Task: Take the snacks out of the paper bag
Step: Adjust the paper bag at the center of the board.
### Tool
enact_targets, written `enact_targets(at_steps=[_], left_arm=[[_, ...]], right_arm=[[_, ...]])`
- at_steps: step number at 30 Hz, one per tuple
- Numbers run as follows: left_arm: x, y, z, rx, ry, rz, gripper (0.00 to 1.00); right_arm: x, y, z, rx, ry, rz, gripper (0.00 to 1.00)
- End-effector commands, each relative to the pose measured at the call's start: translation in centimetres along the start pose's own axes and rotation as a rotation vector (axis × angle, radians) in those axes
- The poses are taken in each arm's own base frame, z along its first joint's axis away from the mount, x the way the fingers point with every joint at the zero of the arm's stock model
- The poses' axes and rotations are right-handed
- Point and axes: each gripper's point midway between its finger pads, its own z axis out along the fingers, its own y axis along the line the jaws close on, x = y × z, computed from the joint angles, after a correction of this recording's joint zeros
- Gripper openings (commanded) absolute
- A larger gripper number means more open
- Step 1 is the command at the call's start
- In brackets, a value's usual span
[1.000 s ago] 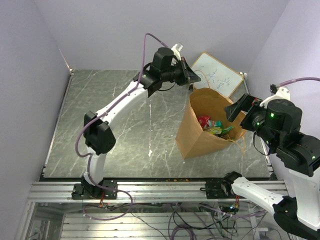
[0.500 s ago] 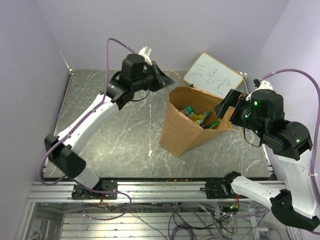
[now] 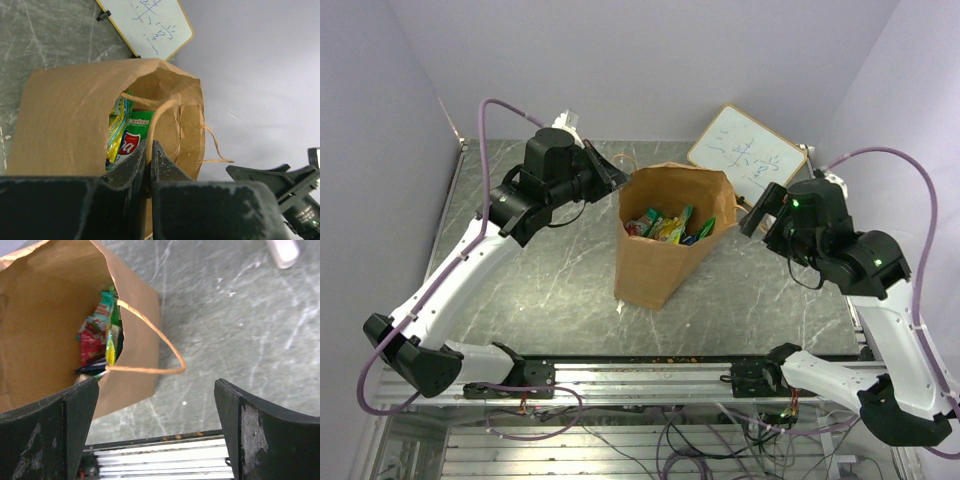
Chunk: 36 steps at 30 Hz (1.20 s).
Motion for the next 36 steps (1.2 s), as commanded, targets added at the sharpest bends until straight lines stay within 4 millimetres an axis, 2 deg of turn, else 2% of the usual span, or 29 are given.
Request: enact_targets(at_steps=[1,5,9,12,15,18,22,27,33,36], left_arm=[[-1.2,-0.7,-2.2,0.025,-0.061,-0.011,0.15],[-0.9,-0.7,-2.9,0.027,-0.053,-0.036,0.14],[-1.0,-1.5,-3.7,0.049,-0.043,-0.040,0.15],[-1.2,-1.7,-4.1,0.050,-0.049,-0.026,0.15],[-0.9,-1.7,-4.2,0.058,-0.040,-0.046,0.15],[-0.7,-2.0,-4.2,0.070,-0.027,-0.045,0.15],[-0.8,-2.4,-4.1,0.070,-0.010,-0.022,0.15],[-0.4,-2.8,-3.9,0.098,0.007,-0.037,0.15],[-0.2,-3.1,-3.6,0.105,0.026,-0.032,0.14],[-0.4,-3.4,-3.6,0.114,0.024,-0.033,0.15]], right_arm=[[-0.5,4.1,1.5,-0.126,0.001,0.163,1.00],[0.4,4.6,1.9,-0.121,0.039,0.341,1.00],[0.0,5.8,2.0,-0.233,-0.004,0.426,1.00],[-1.1,6.8,2.1,-0.310,-0.067,0.464,0.92],[-1.9,6.8,2.6,-0.299,-0.110,0.472,0.83],[-1.9,6.7,3.3,-0.280,-0.117,0.493,0.78],[-2.7,7.5,3.5,-0.333,-0.149,0.547,0.63],[-2.9,7.3,4.2,-0.308,-0.170,0.567,0.62],[-4.4,8.6,3.7,-0.378,-0.211,0.573,0.62],[-4.3,8.7,4.0,-0.375,-0.209,0.586,0.63]])
